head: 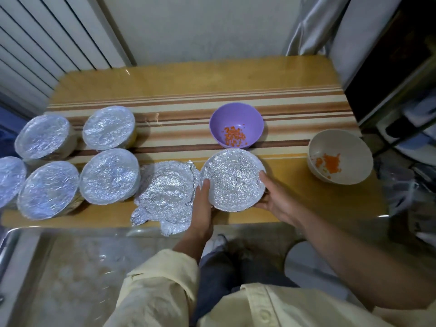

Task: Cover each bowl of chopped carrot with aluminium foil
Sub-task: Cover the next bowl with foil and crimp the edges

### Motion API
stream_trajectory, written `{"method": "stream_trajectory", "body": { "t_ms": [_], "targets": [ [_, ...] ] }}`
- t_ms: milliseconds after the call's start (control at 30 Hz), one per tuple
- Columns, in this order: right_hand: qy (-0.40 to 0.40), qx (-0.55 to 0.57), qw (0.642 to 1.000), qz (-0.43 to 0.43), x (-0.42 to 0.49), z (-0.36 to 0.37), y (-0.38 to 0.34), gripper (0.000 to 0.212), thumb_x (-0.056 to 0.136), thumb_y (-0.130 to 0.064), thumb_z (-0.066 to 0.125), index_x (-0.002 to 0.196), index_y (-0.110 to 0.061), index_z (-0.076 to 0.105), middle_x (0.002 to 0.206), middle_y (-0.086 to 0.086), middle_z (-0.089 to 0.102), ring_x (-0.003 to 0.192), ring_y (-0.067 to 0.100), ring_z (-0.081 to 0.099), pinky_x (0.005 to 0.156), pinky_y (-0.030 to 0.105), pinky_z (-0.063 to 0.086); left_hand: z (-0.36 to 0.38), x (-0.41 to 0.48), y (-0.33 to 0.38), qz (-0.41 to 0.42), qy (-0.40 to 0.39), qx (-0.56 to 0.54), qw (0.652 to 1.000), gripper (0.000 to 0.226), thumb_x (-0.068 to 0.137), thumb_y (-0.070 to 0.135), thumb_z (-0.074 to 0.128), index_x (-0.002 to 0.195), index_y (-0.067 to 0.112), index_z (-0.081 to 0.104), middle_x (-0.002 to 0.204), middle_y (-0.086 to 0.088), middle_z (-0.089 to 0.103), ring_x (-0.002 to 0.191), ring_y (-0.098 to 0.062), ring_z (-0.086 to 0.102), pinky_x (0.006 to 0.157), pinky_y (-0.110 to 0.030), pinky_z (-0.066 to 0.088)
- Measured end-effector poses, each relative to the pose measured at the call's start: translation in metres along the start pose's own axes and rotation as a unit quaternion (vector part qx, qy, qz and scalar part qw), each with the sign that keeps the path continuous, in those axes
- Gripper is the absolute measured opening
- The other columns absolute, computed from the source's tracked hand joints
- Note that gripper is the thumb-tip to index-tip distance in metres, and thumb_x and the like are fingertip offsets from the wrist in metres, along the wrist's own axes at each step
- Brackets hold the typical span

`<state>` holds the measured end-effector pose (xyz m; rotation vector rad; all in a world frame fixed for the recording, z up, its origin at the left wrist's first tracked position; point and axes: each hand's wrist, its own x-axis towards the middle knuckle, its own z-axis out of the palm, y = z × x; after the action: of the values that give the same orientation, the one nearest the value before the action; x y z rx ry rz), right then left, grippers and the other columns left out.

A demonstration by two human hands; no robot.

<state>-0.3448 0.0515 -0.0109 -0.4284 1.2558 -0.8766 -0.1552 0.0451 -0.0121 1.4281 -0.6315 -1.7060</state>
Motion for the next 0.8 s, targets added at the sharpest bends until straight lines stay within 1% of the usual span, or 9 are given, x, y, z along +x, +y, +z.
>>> {"method": "stream_trajectory", "body": {
  "t_ms": [100,200,333,433,567,633,667,733,800],
  "targets": [
    [-0.019,-0.037,0.999,-0.004,0.003,0.006,-0.002,0.059,0.081,-0.057,0.051,0.132,-0.029,0.049,0.129,0.000,0.060,0.118,0.021,0.056,0.100,0.053,0.043,-0.002,-0.009,0.001,-0.078,-0.021,-0.036,0.996,0.040,0.102,0.049,0.041,0.126,0.024,0.061,0.120,-0.002,0.073,0.109,-0.021,0.067,0.098,-0.047,0.053],
    [-0.027,-0.068,0.997,-0.036,0.010,0.014,-0.010,0.053,0.088,-0.062,0.041,0.130,-0.032,0.051,0.127,-0.001,0.062,0.115,0.021,0.057,0.096,0.047,0.045,-0.011,-0.007,0.004,-0.055,0.007,-0.058,0.997,0.044,0.103,0.050,0.037,0.131,0.023,0.058,0.129,-0.005,0.068,0.118,-0.024,0.063,0.097,-0.042,0.052],
    [0.079,-0.114,0.980,-0.140,0.025,0.024,-0.036,0.039,0.102,-0.033,0.042,0.140,-0.026,0.040,0.111,0.006,0.063,0.086,0.015,0.062,0.073,0.029,0.047,-0.023,0.003,0.021,-0.045,0.030,-0.121,0.991,0.057,0.099,0.061,0.033,0.134,0.023,0.056,0.128,-0.007,0.068,0.116,-0.026,0.064,0.101,-0.046,0.050],
    [0.098,-0.223,0.954,-0.173,0.043,0.025,-0.050,0.050,0.099,-0.014,0.051,0.143,-0.030,0.033,0.092,0.007,0.063,0.074,0.017,0.064,0.070,0.029,0.050,-0.026,0.020,0.038,-0.019,0.087,-0.143,0.986,0.058,0.101,0.060,0.032,0.138,0.020,0.052,0.121,-0.005,0.068,0.101,-0.022,0.066,0.084,-0.036,0.056],
    [0.110,-0.351,0.924,-0.107,0.075,0.028,-0.057,0.048,0.094,-0.013,0.055,0.140,-0.021,0.044,0.083,0.004,0.060,0.081,0.027,0.064,0.076,0.038,0.051,-0.027,0.047,0.055,-0.003,0.117,-0.142,0.983,0.058,0.103,0.056,0.035,0.144,0.016,0.044,0.132,-0.015,0.063,0.096,-0.024,0.068,0.066,-0.028,0.060],
    [0.134,-0.386,0.907,-0.106,0.085,0.035,-0.059,0.026,0.094,-0.017,0.056,0.119,-0.011,0.059,0.083,0.003,0.058,0.081,0.023,0.058,0.071,0.032,0.043,-0.028,0.061,0.061,-0.001,0.129,-0.143,0.981,0.057,0.102,0.054,0.040,0.145,0.015,0.040,0.135,-0.018,0.059,0.094,-0.025,0.068,0.062,-0.029,0.060],
    [0.155,-0.414,0.889,-0.119,0.088,0.039,-0.062,0.013,0.094,-0.021,0.055,0.097,-0.011,0.063,0.080,0.002,0.057,0.080,0.022,0.055,0.065,0.030,0.037,-0.029,0.069,0.064,0.001,0.130,-0.140,0.981,0.057,0.103,0.052,0.041,0.145,0.015,0.038,0.136,-0.019,0.058,0.094,-0.026,0.068,0.060,-0.029,0.059],
    [0.208,-0.468,0.847,-0.141,0.090,0.043,-0.067,0.036,0.095,-0.030,0.053,0.062,-0.016,0.047,0.062,0.001,0.048,0.072,0.024,0.052,0.055,0.035,0.024,-0.028,0.082,0.070,0.004,0.129,-0.138,0.982,0.055,0.104,0.049,0.041,0.146,0.014,0.034,0.137,-0.019,0.055,0.092,-0.025,0.067,0.057,-0.028,0.058],
    [0.280,-0.471,0.826,-0.134,0.090,0.039,-0.073,0.046,0.091,-0.035,0.059,0.054,-0.015,0.041,0.056,-0.001,0.046,0.068,0.025,0.050,0.054,0.035,0.021,-0.027,0.093,0.076,0.000,0.124,-0.145,0.982,0.053,0.105,0.046,0.039,0.148,0.015,0.029,0.138,-0.018,0.053,0.088,-0.023,0.066,0.058,-0.030,0.059]
  ]
}}
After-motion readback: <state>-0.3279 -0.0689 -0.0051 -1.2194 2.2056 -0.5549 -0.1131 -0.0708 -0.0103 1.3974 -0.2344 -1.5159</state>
